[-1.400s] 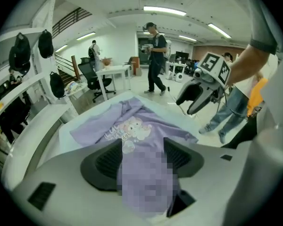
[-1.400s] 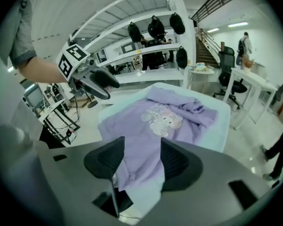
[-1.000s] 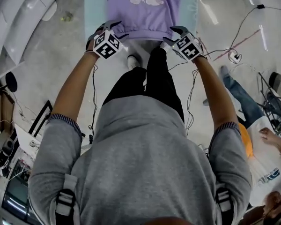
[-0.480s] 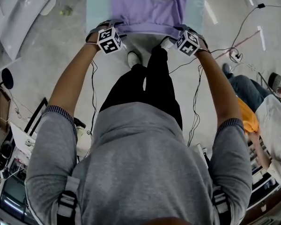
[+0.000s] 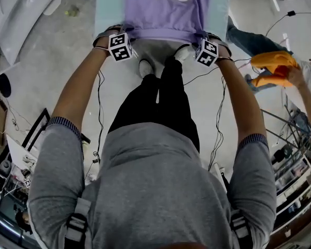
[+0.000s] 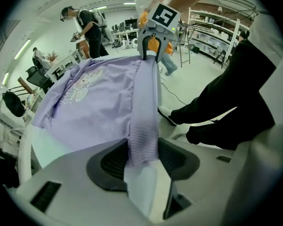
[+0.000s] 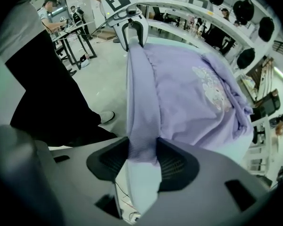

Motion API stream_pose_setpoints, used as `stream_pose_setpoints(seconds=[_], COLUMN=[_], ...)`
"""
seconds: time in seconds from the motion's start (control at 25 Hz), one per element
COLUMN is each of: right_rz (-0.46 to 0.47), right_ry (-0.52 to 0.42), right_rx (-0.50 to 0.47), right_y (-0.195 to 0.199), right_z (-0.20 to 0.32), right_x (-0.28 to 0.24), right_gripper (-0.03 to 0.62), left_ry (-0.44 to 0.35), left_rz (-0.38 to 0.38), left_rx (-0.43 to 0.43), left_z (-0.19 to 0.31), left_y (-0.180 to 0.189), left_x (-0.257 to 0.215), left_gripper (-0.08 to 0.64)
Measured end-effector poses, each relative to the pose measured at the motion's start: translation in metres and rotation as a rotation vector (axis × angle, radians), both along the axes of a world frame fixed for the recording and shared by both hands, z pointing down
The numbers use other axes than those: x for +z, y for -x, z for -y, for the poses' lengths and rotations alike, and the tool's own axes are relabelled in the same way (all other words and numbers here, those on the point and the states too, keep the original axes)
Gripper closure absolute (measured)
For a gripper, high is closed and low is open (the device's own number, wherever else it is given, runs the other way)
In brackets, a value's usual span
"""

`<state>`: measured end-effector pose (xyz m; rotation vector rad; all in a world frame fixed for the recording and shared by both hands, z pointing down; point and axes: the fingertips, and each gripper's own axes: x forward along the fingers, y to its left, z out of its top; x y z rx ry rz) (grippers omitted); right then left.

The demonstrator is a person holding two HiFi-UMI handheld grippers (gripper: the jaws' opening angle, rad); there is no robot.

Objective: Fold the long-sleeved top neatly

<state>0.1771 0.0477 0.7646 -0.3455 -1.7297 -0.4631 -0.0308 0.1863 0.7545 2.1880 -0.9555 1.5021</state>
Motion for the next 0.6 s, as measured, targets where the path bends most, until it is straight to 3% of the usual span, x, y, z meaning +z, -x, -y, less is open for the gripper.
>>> stream_pose_setpoints(seconds=[0.12, 0.32, 0.6], right_rz=[-0.003, -0.013, 0.031], right_ry=[0.008, 0.016, 0.072], right_rx=[-0.013, -0.01, 0.05], right_y=[-0.001, -0.011, -0.011], right_z=[-0.003, -0.007, -0.015], right_x=[-0.004, -0.013, -0.048], right_gripper=[0.406, 0.528, 0.548], left_ry=[-0.002, -0.011, -0.021], left_rz=[-0.002, -0.021, -0.075], left_rx=[0.011, 0.01, -0.022], left_z=[-0.002, -0.007, -0.024], left_y=[-0.001, 0.001, 0.009], left_x=[0.0, -0.017, -0.052], left_gripper=[0.36, 0.495, 0.503])
